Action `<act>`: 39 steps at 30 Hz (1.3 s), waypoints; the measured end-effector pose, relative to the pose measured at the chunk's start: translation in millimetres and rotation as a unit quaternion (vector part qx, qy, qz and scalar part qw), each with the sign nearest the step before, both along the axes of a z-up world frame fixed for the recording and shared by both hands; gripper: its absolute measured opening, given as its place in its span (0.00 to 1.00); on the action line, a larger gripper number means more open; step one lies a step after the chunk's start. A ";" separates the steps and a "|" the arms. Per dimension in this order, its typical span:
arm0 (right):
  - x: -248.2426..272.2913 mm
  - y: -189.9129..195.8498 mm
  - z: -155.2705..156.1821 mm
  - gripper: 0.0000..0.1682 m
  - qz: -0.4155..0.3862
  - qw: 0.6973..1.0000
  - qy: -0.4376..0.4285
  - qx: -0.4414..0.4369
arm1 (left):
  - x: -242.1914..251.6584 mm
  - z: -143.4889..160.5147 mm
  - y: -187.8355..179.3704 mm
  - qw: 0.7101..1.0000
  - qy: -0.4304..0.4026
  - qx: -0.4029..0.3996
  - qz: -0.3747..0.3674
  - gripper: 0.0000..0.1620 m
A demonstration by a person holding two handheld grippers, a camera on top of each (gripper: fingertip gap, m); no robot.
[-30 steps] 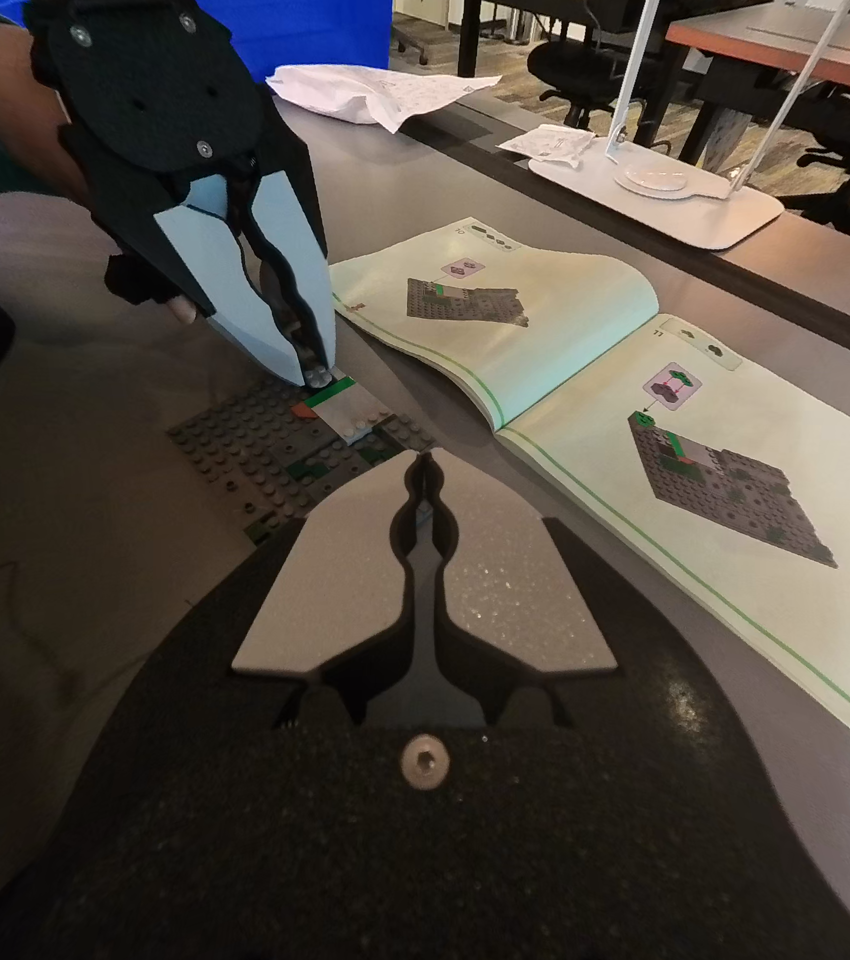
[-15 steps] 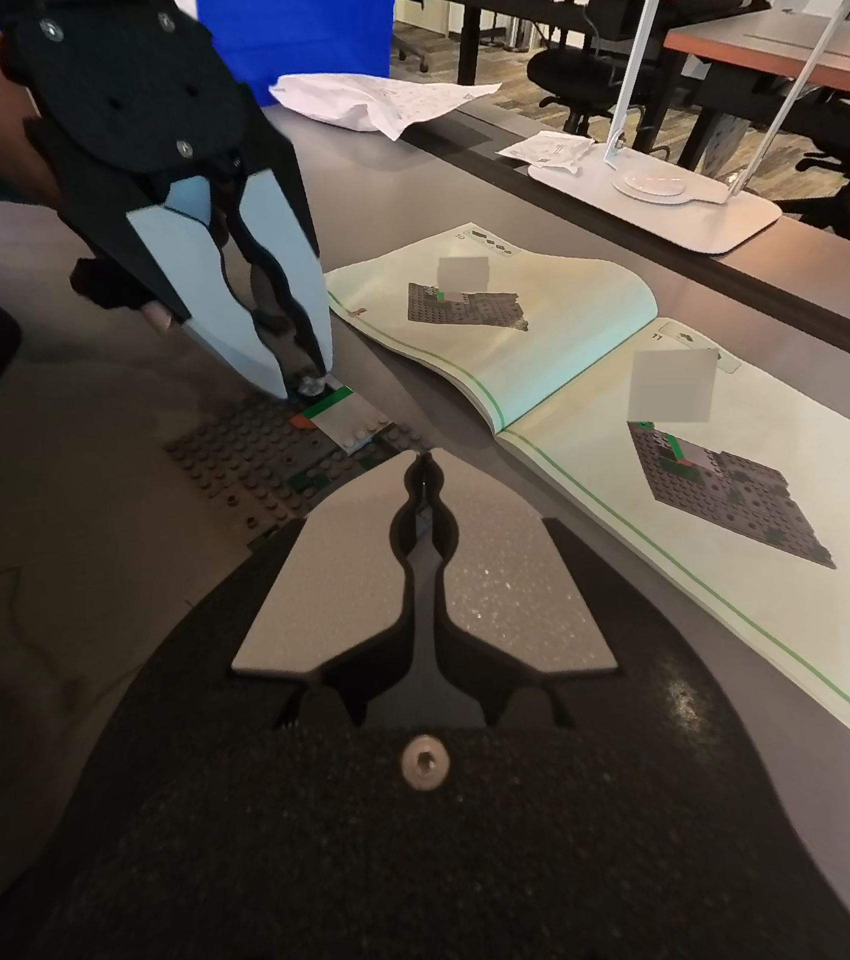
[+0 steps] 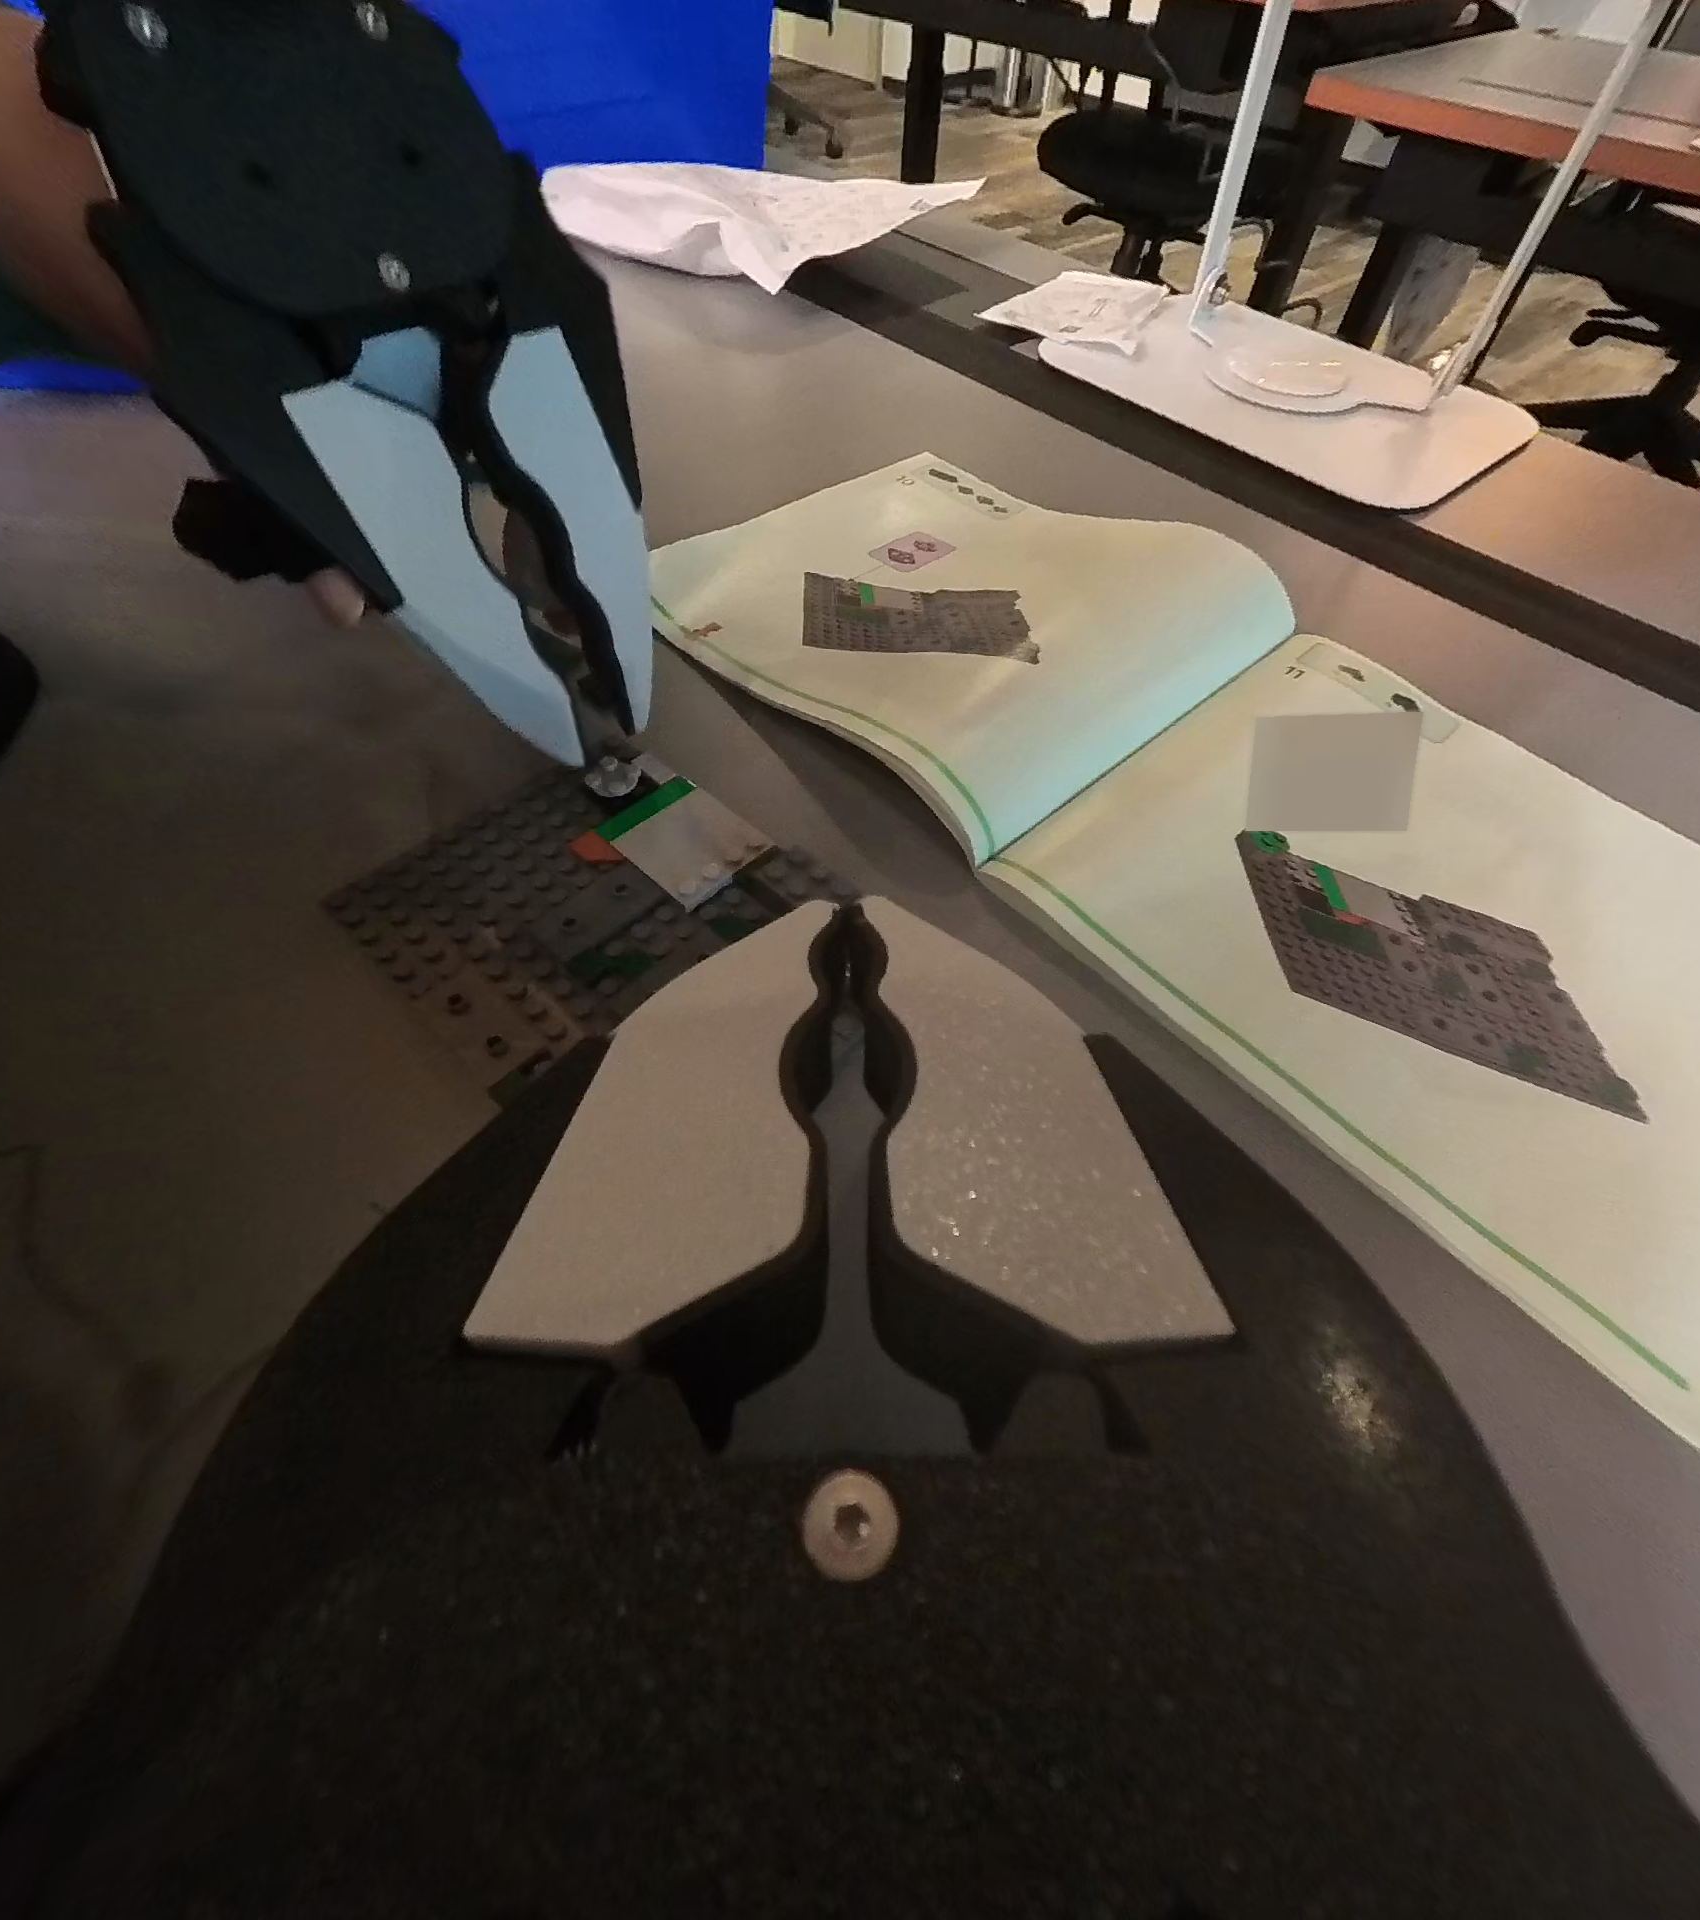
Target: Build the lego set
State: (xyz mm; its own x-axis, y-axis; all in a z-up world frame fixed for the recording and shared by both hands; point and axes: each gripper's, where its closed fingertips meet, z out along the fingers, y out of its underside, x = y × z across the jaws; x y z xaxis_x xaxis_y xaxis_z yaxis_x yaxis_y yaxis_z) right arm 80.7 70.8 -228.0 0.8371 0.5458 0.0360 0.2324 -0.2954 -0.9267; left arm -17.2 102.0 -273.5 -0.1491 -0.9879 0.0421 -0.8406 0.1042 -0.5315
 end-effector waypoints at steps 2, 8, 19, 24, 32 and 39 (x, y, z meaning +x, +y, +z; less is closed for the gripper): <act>-1.0 -0.5 0.5 0.00 0.002 1.000 0.000 0.000 | -0.3 -2.9 -2.4 1.000 0.003 -0.002 0.006 0.10; -0.8 -1.4 2.9 0.00 0.002 1.000 0.002 0.004 | -1.3 -8.6 -2.1 1.000 0.010 0.008 0.007 0.09; 0.1 -2.0 4.4 0.00 0.001 1.000 0.006 0.005 | 2.4 -8.9 -2.4 0.999 0.017 0.032 -0.013 0.08; -0.2 -2.5 5.4 0.00 0.002 1.000 0.007 0.006 | 2.0 -9.2 -1.6 0.999 0.023 0.039 -0.015 0.10; 0.2 -3.0 6.5 0.00 0.002 1.000 0.009 0.008 | 2.6 -7.4 -1.4 0.999 0.022 0.044 -0.016 0.11; 0.0 -3.1 6.6 0.00 0.002 1.000 0.009 0.008 | 5.3 4.4 -6.0 0.999 -0.008 0.037 -0.010 0.08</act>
State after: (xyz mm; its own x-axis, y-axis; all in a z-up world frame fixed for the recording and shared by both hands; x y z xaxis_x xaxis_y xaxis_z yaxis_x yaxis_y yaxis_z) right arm 80.7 67.7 -221.4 0.8352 0.5492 0.0291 0.2169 -0.2802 -0.9351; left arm -11.9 96.0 -269.1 -0.1684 -0.9851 -0.0334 -0.8296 0.1600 -0.5349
